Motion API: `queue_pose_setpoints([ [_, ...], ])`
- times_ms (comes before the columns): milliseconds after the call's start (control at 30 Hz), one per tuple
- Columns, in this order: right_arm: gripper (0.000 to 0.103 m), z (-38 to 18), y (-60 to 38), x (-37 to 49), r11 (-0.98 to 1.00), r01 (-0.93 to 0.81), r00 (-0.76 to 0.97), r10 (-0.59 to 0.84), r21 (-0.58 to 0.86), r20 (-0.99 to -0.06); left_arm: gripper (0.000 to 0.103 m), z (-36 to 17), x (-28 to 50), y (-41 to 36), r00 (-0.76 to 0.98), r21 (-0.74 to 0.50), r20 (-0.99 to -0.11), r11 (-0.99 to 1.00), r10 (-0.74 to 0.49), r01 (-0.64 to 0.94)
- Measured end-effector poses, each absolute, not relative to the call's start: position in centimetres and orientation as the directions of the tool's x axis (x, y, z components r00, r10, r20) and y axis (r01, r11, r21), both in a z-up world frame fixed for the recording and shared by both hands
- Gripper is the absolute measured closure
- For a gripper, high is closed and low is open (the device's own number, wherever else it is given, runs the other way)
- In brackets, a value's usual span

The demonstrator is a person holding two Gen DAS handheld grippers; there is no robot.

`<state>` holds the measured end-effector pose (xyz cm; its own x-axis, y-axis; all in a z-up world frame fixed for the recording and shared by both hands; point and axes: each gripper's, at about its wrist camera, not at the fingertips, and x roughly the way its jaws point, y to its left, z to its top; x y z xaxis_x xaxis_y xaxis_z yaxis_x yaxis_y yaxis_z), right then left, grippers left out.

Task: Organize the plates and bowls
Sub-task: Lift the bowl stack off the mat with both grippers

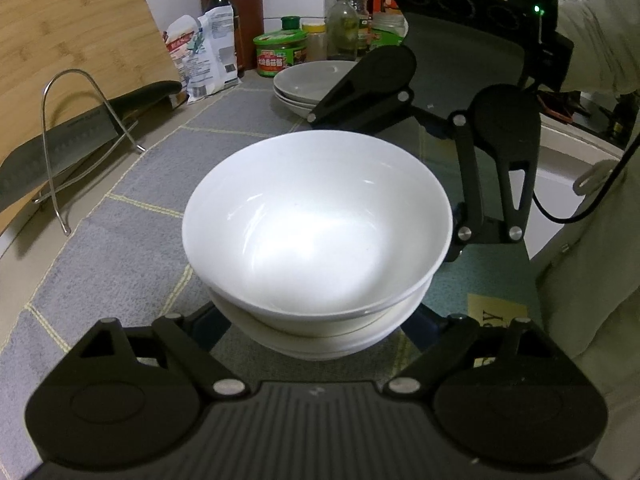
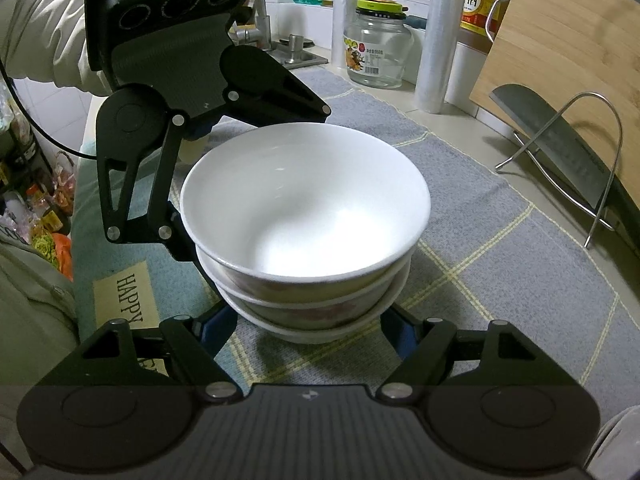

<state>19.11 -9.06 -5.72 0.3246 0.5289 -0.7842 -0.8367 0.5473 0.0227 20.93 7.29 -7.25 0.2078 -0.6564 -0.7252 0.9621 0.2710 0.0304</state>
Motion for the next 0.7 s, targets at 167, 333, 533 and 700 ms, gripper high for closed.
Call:
queue_pose_setpoints([
  [167,0.017,-5.67,-8.92,18.97,0.542,-0.840,0.333,0.526,0.007,-0.783,0.013,-7.23,20.96,7.30,0.207,0.031,-0.725,0.269,-0.657,0.963],
  [333,0.017,-5.57,-8.84,18.88,0.536,-0.844,0.332,0.528,0.003,-0.782,0.013,-7.23,20.90,7.26,0.207,0.034,-0.727,0.267,-0.654,0.963],
  [533,0.017,-5.51,-8.85,18.98,0.530,-0.848,0.324,0.531,0.009,-0.783,0.013,-7.17,20.89,7.24,0.207,0.030,-0.727,0.271,-0.655,0.962],
  [700,0.017,-5.46,-8.80,18.98,0.531,-0.847,0.322,0.529,0.010,-0.785,0.013,-7.21,20.87,7.26,0.211,0.030,-0.726,0.275,-0.655,0.961],
])
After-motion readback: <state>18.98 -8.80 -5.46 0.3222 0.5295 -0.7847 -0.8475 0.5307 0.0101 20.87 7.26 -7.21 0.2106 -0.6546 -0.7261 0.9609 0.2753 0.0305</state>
